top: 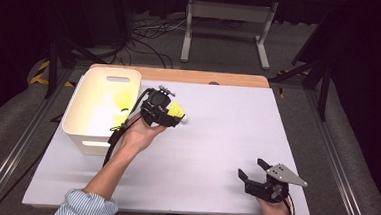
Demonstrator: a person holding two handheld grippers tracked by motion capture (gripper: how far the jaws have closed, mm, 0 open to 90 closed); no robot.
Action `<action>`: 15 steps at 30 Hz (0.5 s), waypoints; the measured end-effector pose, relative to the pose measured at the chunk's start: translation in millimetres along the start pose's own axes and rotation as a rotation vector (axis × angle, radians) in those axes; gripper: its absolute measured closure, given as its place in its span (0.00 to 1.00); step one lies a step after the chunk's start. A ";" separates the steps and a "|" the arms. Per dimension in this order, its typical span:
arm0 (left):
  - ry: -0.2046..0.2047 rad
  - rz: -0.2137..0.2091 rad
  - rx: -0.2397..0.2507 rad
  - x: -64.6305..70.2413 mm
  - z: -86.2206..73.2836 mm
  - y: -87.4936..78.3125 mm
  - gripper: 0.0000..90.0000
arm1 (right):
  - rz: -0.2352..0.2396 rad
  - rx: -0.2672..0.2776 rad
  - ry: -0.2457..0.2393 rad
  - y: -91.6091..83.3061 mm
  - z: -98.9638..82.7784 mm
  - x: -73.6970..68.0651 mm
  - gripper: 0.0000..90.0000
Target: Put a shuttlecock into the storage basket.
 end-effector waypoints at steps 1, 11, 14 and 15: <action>0.001 0.001 -0.003 -1.2 0.1 1.4 0.50 | -0.001 0.000 -0.005 0.2 0.0 -0.2 0.21; -0.010 0.011 -0.020 -3.3 3.7 19.6 0.49 | -0.001 -0.001 -0.008 0.6 -0.2 -0.4 0.21; -0.010 0.017 -0.026 -3.8 4.2 23.6 0.49 | 0.000 0.000 -0.007 0.4 -0.2 -0.4 0.21; -0.011 0.021 -0.025 -4.5 4.8 24.9 0.49 | 0.000 -0.001 -0.006 0.4 -0.3 -0.3 0.21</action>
Point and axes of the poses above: each handheld gripper's, and its own axes: y roughly forward along the jaws, z roughly out of its top, x roughly to its right, the point moved 10 cm from there along y, roughly forward along the jaws, and after that the axes turned 1 degree about -x, right-handed, at the moved point
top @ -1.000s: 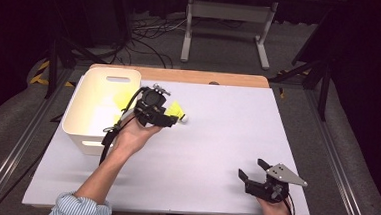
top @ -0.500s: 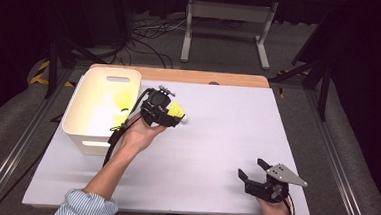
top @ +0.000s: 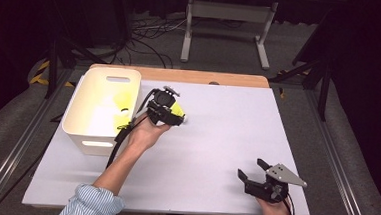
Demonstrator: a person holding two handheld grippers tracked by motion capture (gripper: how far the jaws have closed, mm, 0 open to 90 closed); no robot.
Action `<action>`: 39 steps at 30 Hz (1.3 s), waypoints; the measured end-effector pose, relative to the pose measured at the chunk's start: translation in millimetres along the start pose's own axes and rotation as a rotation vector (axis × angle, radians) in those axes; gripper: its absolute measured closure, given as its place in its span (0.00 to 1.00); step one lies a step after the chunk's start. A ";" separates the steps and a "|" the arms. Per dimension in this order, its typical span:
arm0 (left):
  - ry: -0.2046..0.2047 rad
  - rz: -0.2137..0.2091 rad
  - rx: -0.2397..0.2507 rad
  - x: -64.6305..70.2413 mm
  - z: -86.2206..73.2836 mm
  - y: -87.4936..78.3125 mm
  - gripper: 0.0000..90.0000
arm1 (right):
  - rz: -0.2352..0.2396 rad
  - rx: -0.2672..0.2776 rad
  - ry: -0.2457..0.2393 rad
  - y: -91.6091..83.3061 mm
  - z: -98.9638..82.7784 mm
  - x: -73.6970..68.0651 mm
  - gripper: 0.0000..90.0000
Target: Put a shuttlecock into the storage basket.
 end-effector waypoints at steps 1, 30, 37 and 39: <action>-0.004 0.001 0.000 -0.4 0.5 0.9 0.49 | 0.000 0.000 0.000 0.0 0.0 0.0 0.21; -0.072 0.059 -0.031 -27.8 14.9 40.5 0.48 | 0.008 -0.004 0.000 0.4 -0.6 -0.8 0.21; -0.082 0.083 -0.040 -35.1 17.4 46.4 0.48 | 0.009 -0.005 -0.001 0.3 -0.7 -0.7 0.21; -0.080 0.091 -0.042 -37.9 18.0 47.1 0.48 | 0.010 -0.004 0.000 0.5 -0.6 -0.9 0.21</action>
Point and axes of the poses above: each handheld gripper's, and its own axes: y roughly forward along the jaws, z roughly out of its top, x roughly to its right, the point moved 10 cm from there along y, roughly forward along the jaws, and after that the axes turned 1 degree about -x, right-handed, at the moved point
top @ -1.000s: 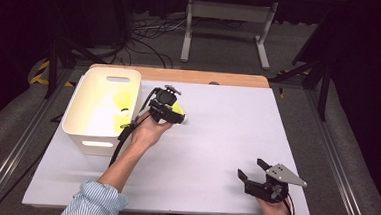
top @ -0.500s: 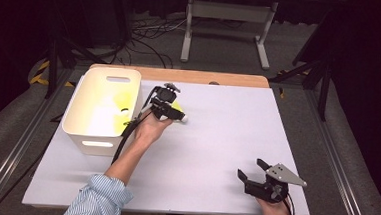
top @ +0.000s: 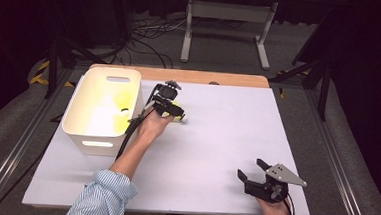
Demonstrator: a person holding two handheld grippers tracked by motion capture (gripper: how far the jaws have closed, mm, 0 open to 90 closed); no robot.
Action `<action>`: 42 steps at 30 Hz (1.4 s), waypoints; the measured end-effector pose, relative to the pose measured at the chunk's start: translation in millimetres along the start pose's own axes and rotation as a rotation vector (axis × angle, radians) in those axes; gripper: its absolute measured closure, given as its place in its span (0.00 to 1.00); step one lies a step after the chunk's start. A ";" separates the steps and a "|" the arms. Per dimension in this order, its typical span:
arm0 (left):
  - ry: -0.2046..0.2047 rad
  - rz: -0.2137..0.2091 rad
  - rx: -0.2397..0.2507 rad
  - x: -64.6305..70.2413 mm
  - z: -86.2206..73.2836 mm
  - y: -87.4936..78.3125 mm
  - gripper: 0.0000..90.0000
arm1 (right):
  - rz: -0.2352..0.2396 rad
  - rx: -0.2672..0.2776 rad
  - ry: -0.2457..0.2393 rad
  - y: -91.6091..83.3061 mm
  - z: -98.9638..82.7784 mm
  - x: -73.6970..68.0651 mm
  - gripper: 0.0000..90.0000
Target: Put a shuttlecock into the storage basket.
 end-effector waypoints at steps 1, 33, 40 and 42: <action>-0.001 0.008 0.001 -0.8 0.5 0.1 0.48 | 0.001 0.000 -0.001 0.0 0.0 -0.1 0.21; -0.036 0.007 -0.063 -9.8 1.8 24.9 0.51 | 0.004 -0.006 -0.015 0.3 -0.7 -1.4 0.20; -0.039 -0.010 -0.078 -7.4 -1.2 24.9 0.58 | 0.003 -0.006 -0.017 0.6 -0.6 -1.5 0.20; -0.030 -0.013 -0.082 -7.7 -2.1 24.5 0.60 | 0.002 -0.010 -0.018 0.7 -0.9 -1.7 0.21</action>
Point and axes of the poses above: each handheld gripper's, and its own axes: y roughly forward along the jaws, z roughly out of its top, x roughly to its right, the point moved 10 cm from there along y, roughly forward along the jaws, and after that the axes turned 1 degree about -x, right-handed, at the moved point
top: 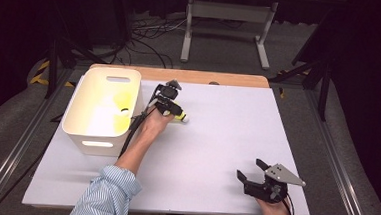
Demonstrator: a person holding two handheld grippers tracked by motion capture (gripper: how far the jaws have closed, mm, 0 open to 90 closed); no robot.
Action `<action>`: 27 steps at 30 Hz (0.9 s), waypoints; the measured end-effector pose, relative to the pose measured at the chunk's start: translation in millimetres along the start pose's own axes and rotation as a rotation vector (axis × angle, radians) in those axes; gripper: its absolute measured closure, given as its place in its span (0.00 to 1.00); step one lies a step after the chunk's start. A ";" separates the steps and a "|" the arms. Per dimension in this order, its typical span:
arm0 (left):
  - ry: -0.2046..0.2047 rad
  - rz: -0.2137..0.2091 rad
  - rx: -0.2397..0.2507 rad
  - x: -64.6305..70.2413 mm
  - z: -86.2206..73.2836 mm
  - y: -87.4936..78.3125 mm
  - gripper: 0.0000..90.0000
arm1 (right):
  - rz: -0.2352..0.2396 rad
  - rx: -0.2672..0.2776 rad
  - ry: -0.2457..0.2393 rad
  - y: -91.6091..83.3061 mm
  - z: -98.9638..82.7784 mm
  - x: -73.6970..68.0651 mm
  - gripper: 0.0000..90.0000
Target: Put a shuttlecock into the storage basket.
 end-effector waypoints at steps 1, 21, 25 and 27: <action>0.003 -0.001 -0.001 0.0 -0.4 -0.3 0.62 | 0.000 0.000 -0.002 0.1 0.0 -0.1 0.21; 0.051 -0.025 -0.030 6.8 -6.4 -5.2 0.91 | -0.002 0.000 -0.005 0.4 0.1 0.0 0.20; 0.066 -0.026 -0.035 8.2 -7.5 -6.0 0.96 | -0.001 -0.001 -0.001 0.4 0.0 0.1 0.21; 0.070 -0.031 -0.039 9.4 -8.1 -6.7 0.97 | 0.000 0.000 -0.003 0.5 0.0 0.0 0.21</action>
Point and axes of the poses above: each handheld gripper's, and its own axes: y roughly forward along the jaws, z roughly out of its top, x roughly to its right, the point moved 10 cm from there along y, roughly forward along the jaws, and after that the axes turned 1 degree about -x, right-handed, at the moved point
